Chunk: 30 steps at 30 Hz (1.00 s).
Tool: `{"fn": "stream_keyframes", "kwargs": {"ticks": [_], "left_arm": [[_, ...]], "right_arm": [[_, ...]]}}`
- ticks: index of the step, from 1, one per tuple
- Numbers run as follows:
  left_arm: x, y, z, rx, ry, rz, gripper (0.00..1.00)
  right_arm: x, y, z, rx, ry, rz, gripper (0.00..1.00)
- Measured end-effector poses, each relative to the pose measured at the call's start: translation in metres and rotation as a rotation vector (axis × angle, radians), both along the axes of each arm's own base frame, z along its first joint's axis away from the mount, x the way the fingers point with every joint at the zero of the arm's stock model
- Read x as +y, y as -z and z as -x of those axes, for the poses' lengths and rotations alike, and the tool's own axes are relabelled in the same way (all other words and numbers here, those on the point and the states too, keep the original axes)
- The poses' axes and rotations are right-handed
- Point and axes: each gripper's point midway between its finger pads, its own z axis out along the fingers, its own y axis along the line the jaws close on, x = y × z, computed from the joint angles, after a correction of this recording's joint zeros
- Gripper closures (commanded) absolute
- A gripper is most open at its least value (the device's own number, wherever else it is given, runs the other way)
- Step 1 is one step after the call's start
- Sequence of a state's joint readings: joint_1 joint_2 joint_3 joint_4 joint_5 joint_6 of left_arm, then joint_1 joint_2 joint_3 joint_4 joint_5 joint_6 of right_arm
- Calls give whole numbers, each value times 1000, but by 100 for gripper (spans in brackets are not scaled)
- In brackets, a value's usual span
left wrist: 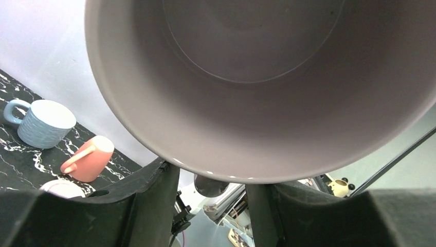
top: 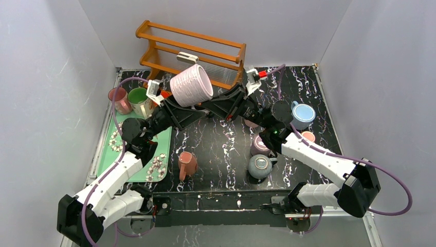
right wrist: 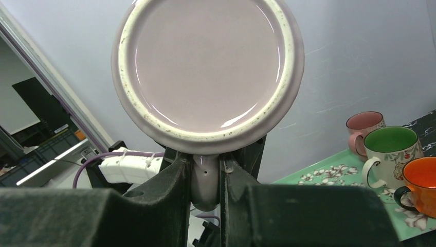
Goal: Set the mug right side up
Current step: Turn over the cup at the center of the board.
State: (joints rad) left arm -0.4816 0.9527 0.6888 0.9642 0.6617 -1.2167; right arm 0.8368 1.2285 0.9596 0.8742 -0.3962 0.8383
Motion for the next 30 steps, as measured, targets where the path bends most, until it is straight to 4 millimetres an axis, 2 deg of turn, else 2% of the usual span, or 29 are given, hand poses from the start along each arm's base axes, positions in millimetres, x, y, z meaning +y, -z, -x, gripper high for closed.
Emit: {"fn": "stream_keyframes", "kwargs": {"ticks": [7,10,14,18,22,27,30], "left_arm": [[1,-12,3,-25,-8,46,74],[0,-13,2,-12,-11,60,71],[0,-13,-1,7,-14,71,61],[0,-16,-2,10,-16,88,61],[-2,-15,-6,21,-22,95,76],[-3,-12,-11,0,-46,84,99],[-3,-11,-12,-12,-58,80,100]], "right_arm": [[-2,-5,2,6,-14,-33,99],[-4,-7,4,-5,-12,-48,99],[-4,-5,2,-2,0,-51,99],[-4,-1,0,1,7,-49,99],[-5,0,-2,4,15,-48,99],[-6,-2,-3,11,23,-51,98],[-7,0,-5,21,34,-46,91]]}}
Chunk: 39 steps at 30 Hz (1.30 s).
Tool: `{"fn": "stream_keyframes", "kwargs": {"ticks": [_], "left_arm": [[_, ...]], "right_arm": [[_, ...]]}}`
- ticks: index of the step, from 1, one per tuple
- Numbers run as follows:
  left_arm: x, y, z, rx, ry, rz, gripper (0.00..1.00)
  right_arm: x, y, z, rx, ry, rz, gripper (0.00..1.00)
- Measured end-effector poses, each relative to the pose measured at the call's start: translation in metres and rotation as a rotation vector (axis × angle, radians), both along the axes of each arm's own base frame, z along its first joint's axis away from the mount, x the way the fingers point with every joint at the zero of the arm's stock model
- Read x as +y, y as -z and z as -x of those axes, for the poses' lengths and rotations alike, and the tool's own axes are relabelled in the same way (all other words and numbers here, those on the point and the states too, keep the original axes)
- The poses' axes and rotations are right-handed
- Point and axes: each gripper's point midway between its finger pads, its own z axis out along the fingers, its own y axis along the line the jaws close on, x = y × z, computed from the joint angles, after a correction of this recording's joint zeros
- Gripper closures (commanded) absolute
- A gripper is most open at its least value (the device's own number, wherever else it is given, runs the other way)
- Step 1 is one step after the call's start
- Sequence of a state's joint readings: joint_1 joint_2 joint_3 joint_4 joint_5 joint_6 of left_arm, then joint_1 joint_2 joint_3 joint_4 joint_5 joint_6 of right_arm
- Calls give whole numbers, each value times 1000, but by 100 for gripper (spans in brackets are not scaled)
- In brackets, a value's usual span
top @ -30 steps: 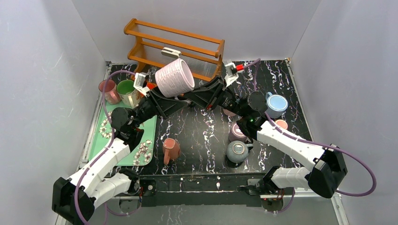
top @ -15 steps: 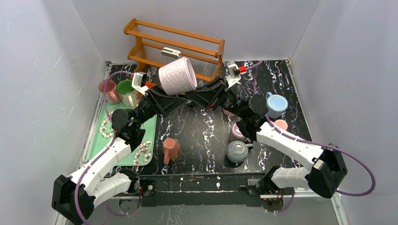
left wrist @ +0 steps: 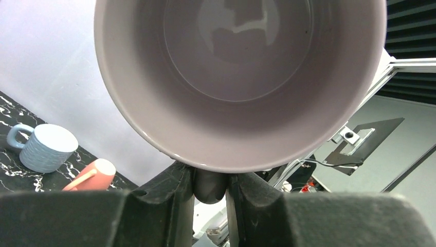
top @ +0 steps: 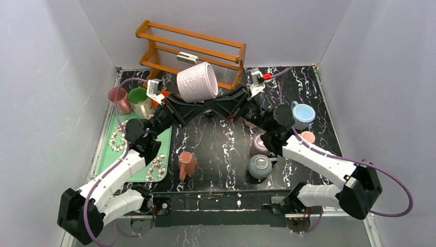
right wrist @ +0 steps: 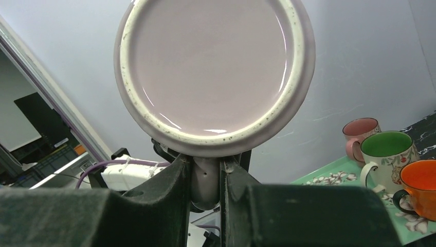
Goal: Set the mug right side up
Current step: Turn over the cup at the center of the board.
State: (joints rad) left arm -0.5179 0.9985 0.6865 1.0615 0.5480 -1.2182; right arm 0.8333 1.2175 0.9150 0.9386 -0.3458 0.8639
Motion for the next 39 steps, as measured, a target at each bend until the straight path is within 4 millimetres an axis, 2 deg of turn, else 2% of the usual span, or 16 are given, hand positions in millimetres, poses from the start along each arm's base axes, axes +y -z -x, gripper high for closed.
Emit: {"fn": "stream_keyframes", "kwargs": {"ticks": [3,5,7,13,16,23,26,33,39], "left_arm": [[-2,4,1,-1,1,-8,100],[-2,6,0,-1,-3,-12,100],[-2,11,-1,-2,-13,-18,100],[4,28,-1,-11,-81,-37,100],[11,32,-6,-28,-146,-35,100],[22,40,-28,-40,-295,-54,100],[26,51,-38,-24,-350,-73,100],[39,83,-60,29,-498,-167,100],[66,100,-73,68,-673,-243,100]], "right_arm": [[-2,4,1,3,12,11,84],[-3,6,0,3,21,17,74],[-3,10,0,6,29,27,69],[-2,31,-1,18,55,97,51],[-6,37,-2,20,79,123,36],[-27,22,7,-34,132,93,18],[-34,16,12,-56,146,80,2],[-45,24,13,-70,194,128,1],[-60,29,15,-76,254,155,1]]}}
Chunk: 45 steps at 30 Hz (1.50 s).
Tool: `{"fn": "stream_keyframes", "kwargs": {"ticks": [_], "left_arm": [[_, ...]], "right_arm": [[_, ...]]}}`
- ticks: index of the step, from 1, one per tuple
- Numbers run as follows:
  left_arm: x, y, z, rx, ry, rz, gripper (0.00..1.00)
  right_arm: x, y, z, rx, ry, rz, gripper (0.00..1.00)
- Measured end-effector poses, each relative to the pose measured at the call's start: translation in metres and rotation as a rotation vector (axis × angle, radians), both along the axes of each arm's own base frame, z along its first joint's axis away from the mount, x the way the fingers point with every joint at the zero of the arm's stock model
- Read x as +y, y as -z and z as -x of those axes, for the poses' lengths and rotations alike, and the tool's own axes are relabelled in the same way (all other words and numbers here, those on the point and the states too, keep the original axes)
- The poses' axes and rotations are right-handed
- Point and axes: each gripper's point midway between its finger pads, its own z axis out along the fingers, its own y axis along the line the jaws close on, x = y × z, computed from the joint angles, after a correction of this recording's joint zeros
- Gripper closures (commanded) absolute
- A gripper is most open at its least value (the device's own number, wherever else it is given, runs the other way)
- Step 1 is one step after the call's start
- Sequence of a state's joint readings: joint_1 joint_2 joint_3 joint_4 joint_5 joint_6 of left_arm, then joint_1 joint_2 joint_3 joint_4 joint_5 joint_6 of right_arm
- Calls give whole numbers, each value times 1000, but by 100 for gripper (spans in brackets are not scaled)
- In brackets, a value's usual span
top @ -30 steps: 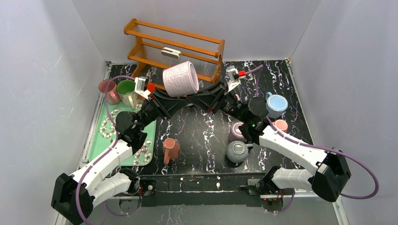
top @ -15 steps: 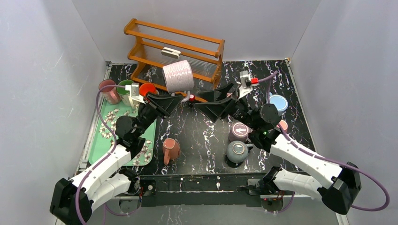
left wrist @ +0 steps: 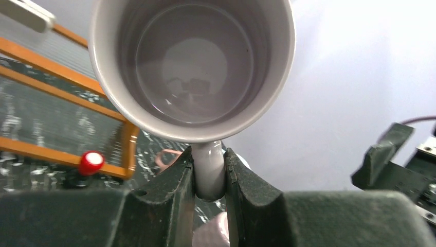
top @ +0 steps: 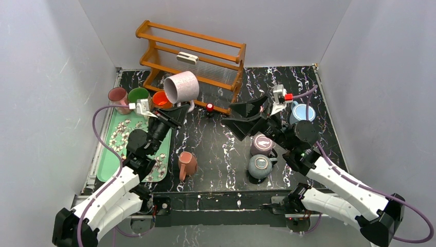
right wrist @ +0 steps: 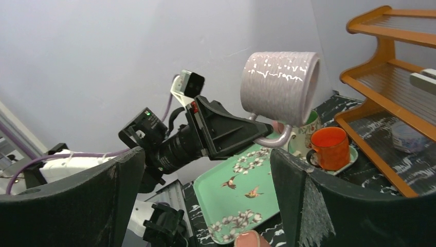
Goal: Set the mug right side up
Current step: Turn over the cup at the center of the board, then place the cup on the tray.
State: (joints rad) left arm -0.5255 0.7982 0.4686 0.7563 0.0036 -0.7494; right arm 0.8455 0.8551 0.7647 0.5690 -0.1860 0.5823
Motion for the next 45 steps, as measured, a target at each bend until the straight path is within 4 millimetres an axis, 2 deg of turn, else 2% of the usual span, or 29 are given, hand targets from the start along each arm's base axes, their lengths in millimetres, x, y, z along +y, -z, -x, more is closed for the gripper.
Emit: {"fn": "stream_keyframes", "kwargs": {"ticks": [7,12,17,21,29,35,41,45], "left_arm": [[39,22,-9,72,-215,-98,100],[75,42,-10,146,-389,-168,100],[112,62,-7,227,-565,-230,100],[131,81,-5,295,-661,-287,100],[159,113,2,395,-800,-362,100],[164,147,1,506,-844,-430,100],[171,185,3,642,-872,-525,100],[180,203,5,721,-898,-566,100]], "right_arm": [[-9,21,-13,66,93,60,1],[-12,38,-21,112,137,114,1],[-13,44,-24,131,154,129,1],[-16,44,-28,140,182,126,1],[-25,37,-27,130,209,96,1],[-29,47,-24,133,210,103,1],[-34,41,-20,102,216,95,1],[-36,42,-19,83,220,93,1]]}}
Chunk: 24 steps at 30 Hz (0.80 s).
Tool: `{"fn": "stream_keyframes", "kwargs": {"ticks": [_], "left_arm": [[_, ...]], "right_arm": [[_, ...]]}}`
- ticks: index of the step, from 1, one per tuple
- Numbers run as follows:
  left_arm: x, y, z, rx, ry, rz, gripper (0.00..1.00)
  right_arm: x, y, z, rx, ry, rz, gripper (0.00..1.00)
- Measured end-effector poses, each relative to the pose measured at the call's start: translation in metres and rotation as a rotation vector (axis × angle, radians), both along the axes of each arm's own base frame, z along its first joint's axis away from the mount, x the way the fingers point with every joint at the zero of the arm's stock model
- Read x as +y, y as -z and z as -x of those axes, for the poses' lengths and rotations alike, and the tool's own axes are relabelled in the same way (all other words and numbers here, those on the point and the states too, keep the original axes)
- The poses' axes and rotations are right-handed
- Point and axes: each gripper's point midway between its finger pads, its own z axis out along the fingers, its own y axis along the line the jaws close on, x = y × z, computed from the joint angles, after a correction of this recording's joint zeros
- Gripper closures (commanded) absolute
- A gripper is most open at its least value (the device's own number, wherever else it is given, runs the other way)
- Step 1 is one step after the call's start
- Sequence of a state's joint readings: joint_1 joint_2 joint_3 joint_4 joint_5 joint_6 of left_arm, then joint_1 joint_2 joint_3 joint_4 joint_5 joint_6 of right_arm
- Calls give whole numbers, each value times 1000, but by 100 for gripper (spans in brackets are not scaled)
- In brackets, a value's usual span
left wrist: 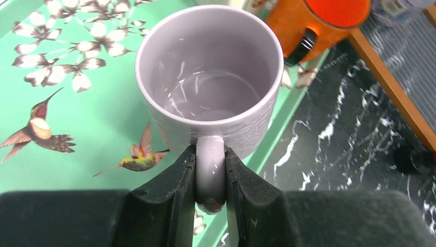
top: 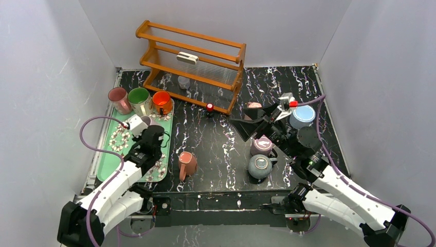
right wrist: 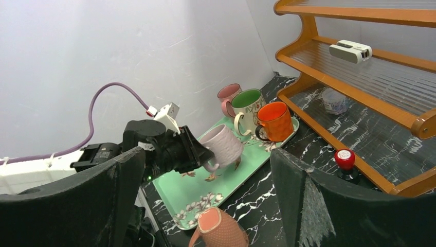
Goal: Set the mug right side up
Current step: Place the cup on the tray.
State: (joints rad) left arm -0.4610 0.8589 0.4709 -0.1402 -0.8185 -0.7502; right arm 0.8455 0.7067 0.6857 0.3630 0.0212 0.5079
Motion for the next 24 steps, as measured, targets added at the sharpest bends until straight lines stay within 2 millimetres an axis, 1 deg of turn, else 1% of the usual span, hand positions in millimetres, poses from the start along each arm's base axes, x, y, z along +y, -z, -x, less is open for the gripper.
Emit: {"fn": "stream_keyframes", "kwargs": {"ticks": [5,8,16,21,24], "left_arm": [[27,5,-4,29,-96,38,100],[40,6,-6,40,-144,38,100],[58,9,-18,92,-188,-20,100],[78,15,-22,130,-248,-45,100],[88,15,-27,143,-276,-55,100]], "right_arm": [[-1,4,0,-12,3,15,1],[-4,2,2,-27,7,14,1],[-14,-5,8,-77,22,8,1],[-17,-9,10,-95,27,4,1],[-17,-9,11,-95,26,5,1]]}}
